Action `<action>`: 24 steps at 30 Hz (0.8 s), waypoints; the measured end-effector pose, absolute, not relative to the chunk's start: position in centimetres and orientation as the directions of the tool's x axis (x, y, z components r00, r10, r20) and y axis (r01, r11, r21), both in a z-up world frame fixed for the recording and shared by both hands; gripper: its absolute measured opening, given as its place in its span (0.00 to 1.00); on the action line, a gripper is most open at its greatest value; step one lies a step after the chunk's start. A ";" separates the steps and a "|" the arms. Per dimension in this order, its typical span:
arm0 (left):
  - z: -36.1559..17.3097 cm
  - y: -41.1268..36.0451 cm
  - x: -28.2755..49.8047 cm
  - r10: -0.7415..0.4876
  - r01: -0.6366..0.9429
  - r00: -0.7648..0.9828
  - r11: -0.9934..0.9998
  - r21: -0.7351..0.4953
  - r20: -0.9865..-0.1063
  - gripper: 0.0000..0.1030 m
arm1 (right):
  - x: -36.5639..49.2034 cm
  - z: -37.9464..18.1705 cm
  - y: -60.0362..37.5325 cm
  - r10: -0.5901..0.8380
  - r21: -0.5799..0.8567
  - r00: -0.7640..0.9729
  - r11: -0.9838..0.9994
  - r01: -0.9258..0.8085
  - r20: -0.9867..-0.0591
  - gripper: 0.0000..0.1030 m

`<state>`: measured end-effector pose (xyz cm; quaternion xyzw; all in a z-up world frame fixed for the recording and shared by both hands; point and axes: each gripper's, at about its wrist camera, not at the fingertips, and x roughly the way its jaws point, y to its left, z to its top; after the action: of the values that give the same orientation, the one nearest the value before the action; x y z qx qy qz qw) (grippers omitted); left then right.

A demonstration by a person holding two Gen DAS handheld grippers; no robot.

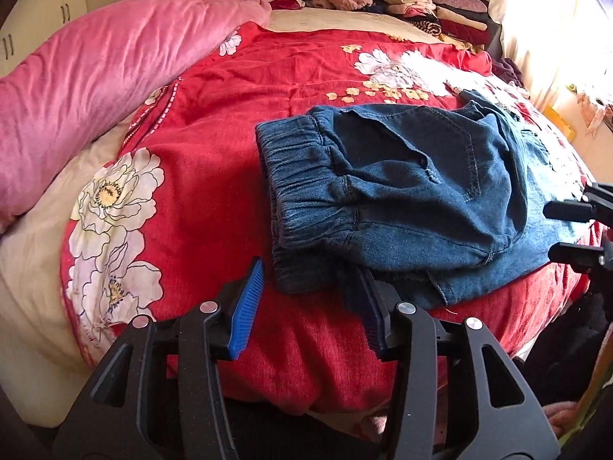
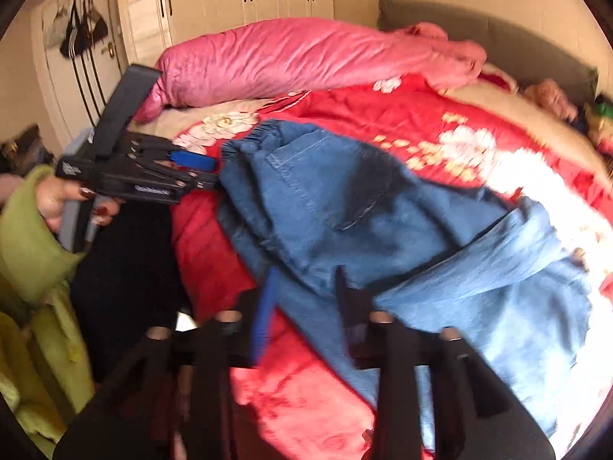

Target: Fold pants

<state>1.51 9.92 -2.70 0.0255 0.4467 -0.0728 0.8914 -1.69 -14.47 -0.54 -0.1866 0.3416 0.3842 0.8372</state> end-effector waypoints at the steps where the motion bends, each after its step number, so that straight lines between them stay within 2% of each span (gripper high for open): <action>1: -2.7 9.9 1.5 -0.106 0.152 0.590 0.988 -0.020 -0.800 0.38 | -1.8 -0.8 -14.3 0.494 -0.096 0.489 0.626 -0.774 -0.719 0.39; 4: -2.6 9.7 1.3 -0.107 0.152 0.588 0.988 -0.021 -0.802 0.38 | -1.7 -1.9 -13.4 0.420 -0.235 0.536 0.583 -0.778 -0.733 0.40; 7: -2.6 9.7 1.3 -0.106 0.149 0.585 0.989 -0.022 -0.804 0.38 | -1.0 -3.1 -12.9 0.364 -0.294 0.555 0.568 -0.769 -0.748 0.39; 8: -2.6 9.6 1.3 -0.108 0.148 0.582 0.989 -0.025 -0.806 0.38 | -0.8 -3.3 -12.8 0.361 -0.298 0.553 0.562 -0.772 -0.751 0.32; 9: -2.6 9.6 1.3 -0.108 0.148 0.581 0.989 -0.027 -0.806 0.38 | -0.5 -3.4 -12.9 0.367 -0.276 0.532 0.558 -0.782 -0.763 0.00; 14: -2.8 9.6 1.5 -0.108 0.139 0.576 0.990 -0.033 -0.810 0.38 | -1.4 -1.9 -14.0 0.501 -0.087 0.428 0.569 -0.818 -0.752 0.00; 17: -2.8 9.8 1.5 -0.105 0.132 0.573 0.991 -0.034 -0.813 0.40 | -1.9 -1.9 -13.8 0.500 -0.090 0.431 0.569 -0.817 -0.751 0.00; 20: -2.1 10.2 1.0 -0.096 0.120 0.581 0.992 -0.032 -0.808 0.46 | -1.7 -1.8 -14.1 0.483 -0.107 0.460 0.594 -0.798 -0.745 0.02; 21: -1.8 10.5 0.7 -0.095 0.114 0.587 0.993 -0.034 -0.804 0.50 | -1.2 -1.6 -14.3 0.485 -0.084 0.450 0.605 -0.792 -0.749 0.04; 23: -1.0 11.6 0.0 -0.087 0.089 0.604 0.995 -0.041 -0.793 0.53 | -0.4 -1.3 -15.0 0.478 -0.054 0.461 0.648 -0.760 -0.748 0.27; 24: -0.6 12.0 -0.2 -0.082 0.076 0.610 0.996 -0.044 -0.788 0.53 | 0.0 -1.2 -15.5 0.480 -0.025 0.459 0.670 -0.742 -0.747 0.30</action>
<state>-0.23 12.04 -0.60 -0.0031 0.4396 -0.0442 0.8971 0.04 -15.50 -1.20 -0.1767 0.3697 0.3655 0.8358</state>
